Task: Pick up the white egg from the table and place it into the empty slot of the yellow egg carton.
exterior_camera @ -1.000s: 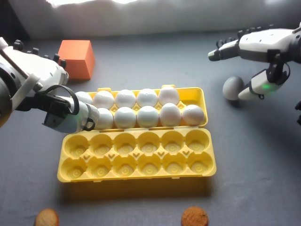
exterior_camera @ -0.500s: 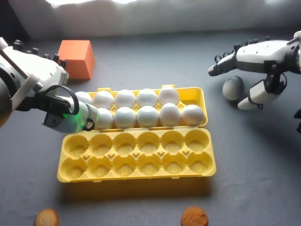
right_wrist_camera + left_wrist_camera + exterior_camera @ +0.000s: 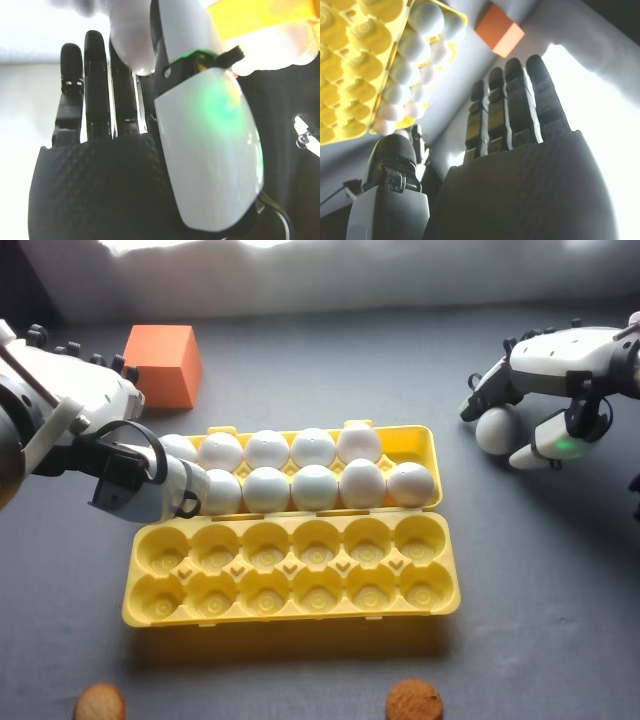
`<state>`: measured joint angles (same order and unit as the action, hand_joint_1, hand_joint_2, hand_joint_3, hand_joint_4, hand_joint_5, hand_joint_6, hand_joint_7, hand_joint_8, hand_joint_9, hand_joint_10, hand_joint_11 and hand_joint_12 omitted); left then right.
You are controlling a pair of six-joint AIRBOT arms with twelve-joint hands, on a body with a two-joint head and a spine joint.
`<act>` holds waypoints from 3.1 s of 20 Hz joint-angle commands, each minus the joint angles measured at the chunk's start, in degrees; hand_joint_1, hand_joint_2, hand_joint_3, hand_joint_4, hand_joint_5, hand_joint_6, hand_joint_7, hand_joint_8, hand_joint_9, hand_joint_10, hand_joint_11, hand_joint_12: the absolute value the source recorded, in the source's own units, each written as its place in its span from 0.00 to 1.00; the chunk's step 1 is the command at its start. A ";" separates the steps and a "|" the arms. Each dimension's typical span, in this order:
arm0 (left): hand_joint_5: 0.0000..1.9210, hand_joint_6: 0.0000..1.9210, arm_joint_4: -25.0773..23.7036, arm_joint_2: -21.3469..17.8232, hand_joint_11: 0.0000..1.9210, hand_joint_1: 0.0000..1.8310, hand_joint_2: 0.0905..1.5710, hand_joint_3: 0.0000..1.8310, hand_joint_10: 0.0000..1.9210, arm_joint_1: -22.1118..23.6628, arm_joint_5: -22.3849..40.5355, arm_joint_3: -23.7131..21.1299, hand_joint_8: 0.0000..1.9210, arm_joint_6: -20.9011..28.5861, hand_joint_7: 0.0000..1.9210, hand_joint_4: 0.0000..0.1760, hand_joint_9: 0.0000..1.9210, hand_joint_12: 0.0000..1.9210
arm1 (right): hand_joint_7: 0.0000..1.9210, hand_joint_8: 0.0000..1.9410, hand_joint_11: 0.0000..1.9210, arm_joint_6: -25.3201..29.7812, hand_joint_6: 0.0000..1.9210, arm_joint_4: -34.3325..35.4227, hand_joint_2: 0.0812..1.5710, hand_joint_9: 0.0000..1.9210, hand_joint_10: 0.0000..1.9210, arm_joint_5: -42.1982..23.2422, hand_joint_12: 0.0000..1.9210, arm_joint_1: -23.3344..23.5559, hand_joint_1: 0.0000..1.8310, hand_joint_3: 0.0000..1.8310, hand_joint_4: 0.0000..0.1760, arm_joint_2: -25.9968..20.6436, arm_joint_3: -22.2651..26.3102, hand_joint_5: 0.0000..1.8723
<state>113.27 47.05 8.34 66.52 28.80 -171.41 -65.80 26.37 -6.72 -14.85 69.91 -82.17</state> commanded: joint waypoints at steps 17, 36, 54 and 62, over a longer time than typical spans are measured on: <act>0.15 0.01 -4.67 -0.40 0.01 0.00 0.78 0.00 0.01 0.59 0.46 -0.18 0.01 -0.34 0.17 0.00 0.17 0.32 | 0.41 0.68 0.22 0.98 0.55 -0.04 0.74 0.38 0.74 -5.05 0.74 1.77 0.74 0.00 0.00 -0.91 -0.26 0.47; 0.13 0.00 -4.06 -0.40 0.00 0.00 0.79 0.00 0.00 0.81 0.53 -0.19 0.00 -0.34 0.15 0.00 0.14 0.29 | 0.42 0.68 0.19 17.68 0.54 -19.05 0.74 0.38 0.75 -8.20 0.76 6.95 0.74 0.00 0.00 -3.65 8.82 0.47; 0.14 0.00 -4.29 -0.40 0.00 0.00 0.79 0.00 0.00 0.79 0.54 -0.19 0.00 -0.34 0.16 0.00 0.15 0.31 | 0.43 0.66 0.17 21.46 0.58 -18.75 0.74 0.38 0.76 -13.64 0.78 4.56 0.74 0.00 0.00 0.09 8.76 0.44; 0.14 0.00 -4.24 -0.40 0.00 0.00 0.80 0.00 0.00 0.80 0.54 -0.19 0.00 -0.34 0.16 0.00 0.16 0.31 | 0.41 0.70 0.19 21.44 0.58 -18.55 0.75 0.37 0.77 -14.19 0.78 4.32 0.74 0.00 0.00 0.36 8.07 0.44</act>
<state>114.04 47.05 8.40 66.52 28.80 -171.41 -44.80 7.49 -14.35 -10.90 70.85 -73.89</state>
